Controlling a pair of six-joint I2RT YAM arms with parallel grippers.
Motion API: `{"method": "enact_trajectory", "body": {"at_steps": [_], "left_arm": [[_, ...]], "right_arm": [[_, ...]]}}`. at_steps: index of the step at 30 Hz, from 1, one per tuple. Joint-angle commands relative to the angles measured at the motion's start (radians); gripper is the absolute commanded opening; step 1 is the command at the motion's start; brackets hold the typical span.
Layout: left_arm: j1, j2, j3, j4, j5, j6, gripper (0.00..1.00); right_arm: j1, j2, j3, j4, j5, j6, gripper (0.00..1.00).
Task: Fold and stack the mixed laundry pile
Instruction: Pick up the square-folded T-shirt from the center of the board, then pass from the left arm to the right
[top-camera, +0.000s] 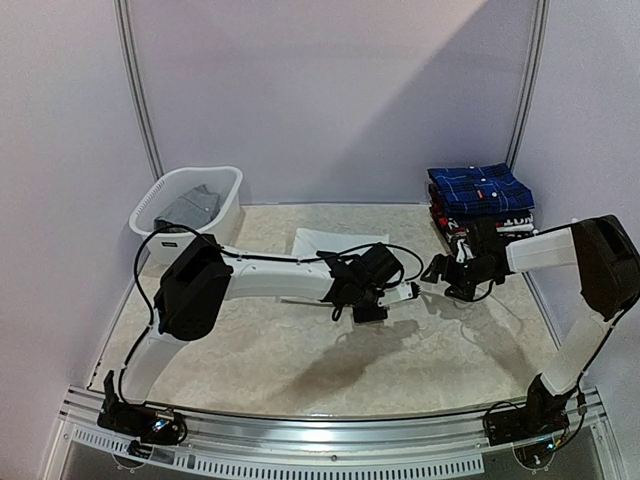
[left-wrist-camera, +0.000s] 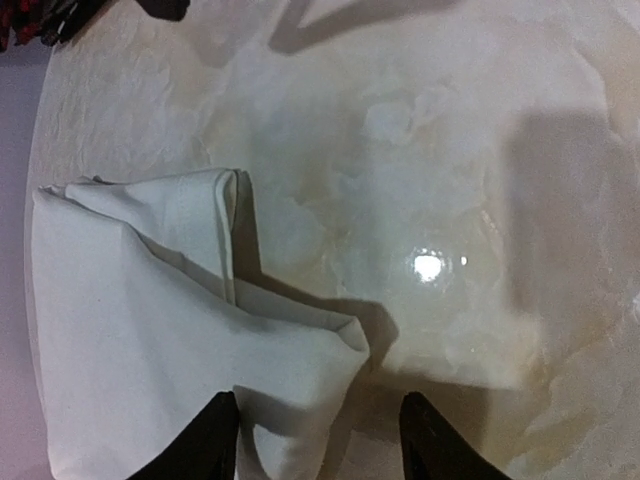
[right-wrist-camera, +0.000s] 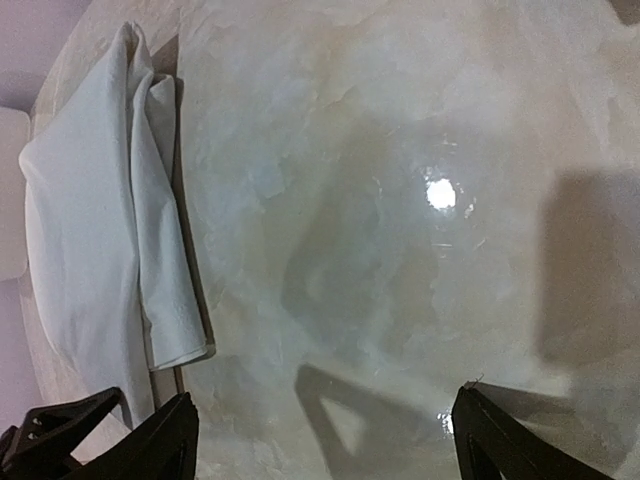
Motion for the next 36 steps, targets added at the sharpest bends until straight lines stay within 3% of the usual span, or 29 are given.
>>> {"method": "enact_trajectory", "body": {"at_steps": [1,9,11,13,14,25,36], "left_arm": [[-0.019,0.039,0.008,0.059,0.01,0.006,0.52],[-0.02,0.064,-0.011,0.156,0.018,-0.002,0.28],[-0.019,0.067,-0.017,0.182,0.016,-0.003,0.19],[-0.019,0.063,-0.021,0.196,0.018,-0.007,0.02],[-0.019,0.054,-0.034,0.211,0.021,-0.009,0.0],[-0.005,-0.161,-0.273,0.323,0.119,-0.085,0.0],[-0.003,-0.213,-0.332,0.348,0.141,-0.124,0.0]], "right_arm": [[-0.016,-0.021,-0.021,0.047,-0.029,0.035,0.89],[-0.016,-0.002,-0.026,0.056,-0.056,0.037,0.89],[-0.017,-0.001,-0.031,0.067,-0.075,0.043,0.89],[-0.016,0.002,-0.034,0.078,-0.1,0.046,0.89],[-0.016,0.002,-0.036,0.085,-0.113,0.052,0.89],[-0.001,0.046,-0.047,0.215,-0.209,0.143,0.95],[0.088,0.152,0.017,0.295,-0.251,0.228,0.93]]}}
